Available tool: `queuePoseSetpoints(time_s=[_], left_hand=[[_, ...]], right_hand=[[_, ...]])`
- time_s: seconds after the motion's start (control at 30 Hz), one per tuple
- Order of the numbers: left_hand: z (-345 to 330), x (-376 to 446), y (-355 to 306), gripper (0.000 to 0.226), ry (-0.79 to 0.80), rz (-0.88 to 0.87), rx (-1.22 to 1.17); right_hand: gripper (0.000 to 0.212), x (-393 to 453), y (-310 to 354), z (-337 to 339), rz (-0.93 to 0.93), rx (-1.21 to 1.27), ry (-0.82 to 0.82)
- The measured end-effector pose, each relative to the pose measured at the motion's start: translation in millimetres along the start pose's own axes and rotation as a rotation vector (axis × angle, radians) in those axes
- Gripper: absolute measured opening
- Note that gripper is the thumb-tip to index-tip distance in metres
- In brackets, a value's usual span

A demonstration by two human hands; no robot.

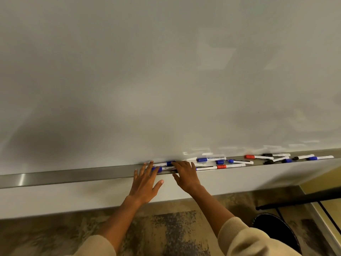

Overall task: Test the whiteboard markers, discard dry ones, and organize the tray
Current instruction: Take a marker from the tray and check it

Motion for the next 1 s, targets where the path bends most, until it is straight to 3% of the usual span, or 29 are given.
queuePoseSetpoints(time_s=[0.1, 0.2, 0.47, 0.73, 1.0], left_hand=[[-4.3, 2.5, 9.7, 0.105, 0.02, -0.004, 0.018], [-7.6, 3.8, 15.8, 0.082, 0.08, 0.012, 0.063], [-2.4, 4.1, 31.9, 0.049, -0.068, -0.018, -0.005], [11.7, 8.6, 33.6, 0.046, -0.103, -0.029, -0.055], [28.2, 14.4, 9.8, 0.036, -0.157, -0.089, -0.148]], right_hand=[[0.037, 11.6, 10.5, -7.8, 0.01, -0.04, 0.004], [0.031, 22.0, 16.4, -15.7, -0.001, -0.089, 0.005], [0.027, 34.3, 23.9, -30.2, 0.016, -0.169, 0.058], [0.028, 35.0, 33.8, -28.0, 0.046, -0.182, 0.084], [0.028, 27.9, 30.4, 9.8, 0.13, -0.119, -0.023]])
Point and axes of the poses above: each hand's wrist, its own x-axis towards the middle knuckle, its own z-axis out of the back of the hand, y = z × x, the point moved 5 cm from there along x, towards the middle knuckle
